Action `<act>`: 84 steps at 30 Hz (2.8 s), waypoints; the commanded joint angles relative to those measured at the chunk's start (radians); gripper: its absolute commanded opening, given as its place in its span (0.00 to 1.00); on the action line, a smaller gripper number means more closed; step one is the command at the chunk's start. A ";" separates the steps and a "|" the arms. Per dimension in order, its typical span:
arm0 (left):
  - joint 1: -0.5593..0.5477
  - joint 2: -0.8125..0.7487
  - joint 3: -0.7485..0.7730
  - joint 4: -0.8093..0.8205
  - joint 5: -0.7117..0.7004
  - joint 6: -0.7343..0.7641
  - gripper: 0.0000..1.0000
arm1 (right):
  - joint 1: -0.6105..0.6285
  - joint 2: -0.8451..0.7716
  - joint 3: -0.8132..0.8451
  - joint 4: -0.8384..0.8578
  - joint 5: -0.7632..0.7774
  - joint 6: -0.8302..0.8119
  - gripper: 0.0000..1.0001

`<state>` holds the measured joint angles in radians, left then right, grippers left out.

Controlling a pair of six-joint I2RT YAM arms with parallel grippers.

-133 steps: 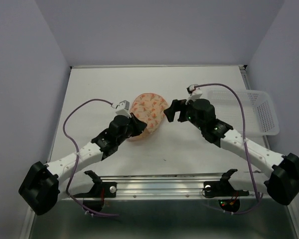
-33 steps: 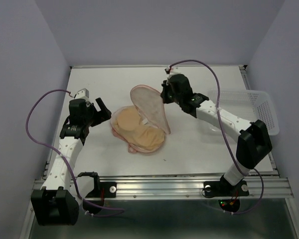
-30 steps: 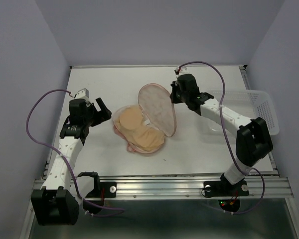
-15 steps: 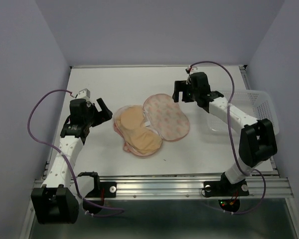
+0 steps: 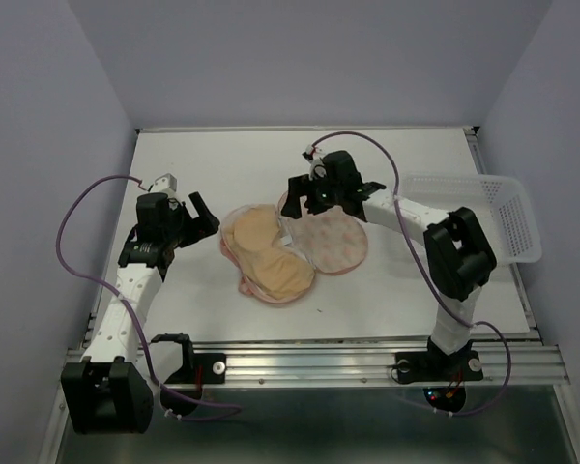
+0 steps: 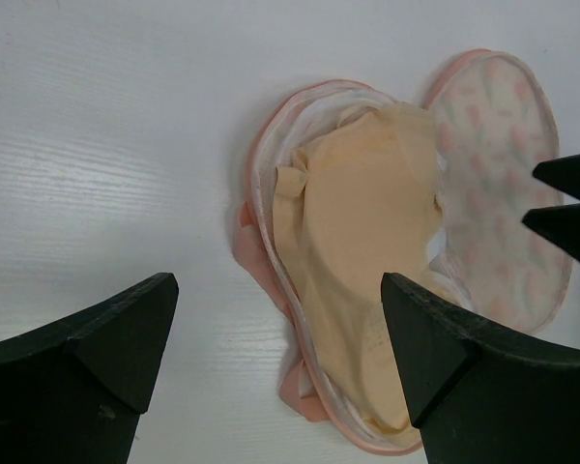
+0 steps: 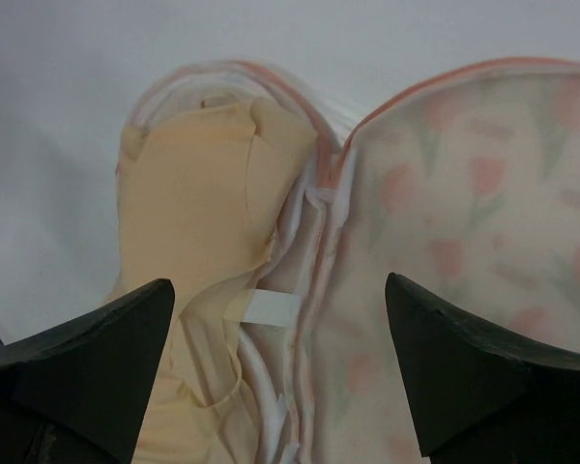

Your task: Unzip the laundry bag and remove the bra

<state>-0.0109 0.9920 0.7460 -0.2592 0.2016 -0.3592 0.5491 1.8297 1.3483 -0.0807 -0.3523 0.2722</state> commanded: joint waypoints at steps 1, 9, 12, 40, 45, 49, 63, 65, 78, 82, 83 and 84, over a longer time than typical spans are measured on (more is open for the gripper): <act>0.003 0.000 -0.010 0.031 0.001 0.017 0.99 | 0.049 0.094 0.104 0.065 -0.068 0.033 0.95; 0.003 0.002 -0.010 0.031 -0.007 0.016 0.99 | 0.109 0.267 0.187 0.114 -0.063 0.036 0.82; 0.003 0.004 -0.010 0.031 -0.007 0.014 0.99 | 0.109 0.298 0.190 0.136 -0.063 0.033 0.79; 0.003 0.005 -0.013 0.034 0.004 0.014 0.99 | 0.147 0.082 -0.182 0.217 0.249 0.189 0.54; 0.003 -0.003 -0.016 0.035 0.007 0.016 0.99 | 0.147 -0.090 -0.376 0.262 0.297 0.295 0.61; 0.003 -0.003 -0.016 0.035 0.004 0.014 0.99 | 0.147 -0.168 -0.397 0.282 0.269 0.268 0.66; 0.003 0.000 -0.019 0.035 -0.005 0.011 0.99 | 0.147 0.146 0.006 0.219 0.165 0.131 0.72; 0.003 0.002 -0.020 0.035 -0.004 0.011 0.99 | 0.147 0.172 0.028 0.217 0.174 0.128 0.75; 0.003 0.002 -0.019 0.037 -0.001 0.012 0.99 | 0.147 0.210 0.009 0.225 0.194 0.071 0.78; 0.003 0.004 -0.020 0.037 -0.002 0.011 0.99 | 0.147 0.223 0.018 0.231 0.144 0.061 0.70; 0.003 0.004 -0.020 0.037 -0.002 0.011 0.99 | 0.147 0.224 0.021 0.233 0.136 0.056 0.68; 0.003 0.005 -0.020 0.037 -0.002 0.011 0.99 | 0.156 0.223 0.022 0.234 0.124 0.052 0.67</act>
<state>-0.0109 0.9993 0.7334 -0.2512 0.2016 -0.3595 0.6888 2.0602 1.3426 0.1131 -0.1768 0.3546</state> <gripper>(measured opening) 0.986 0.689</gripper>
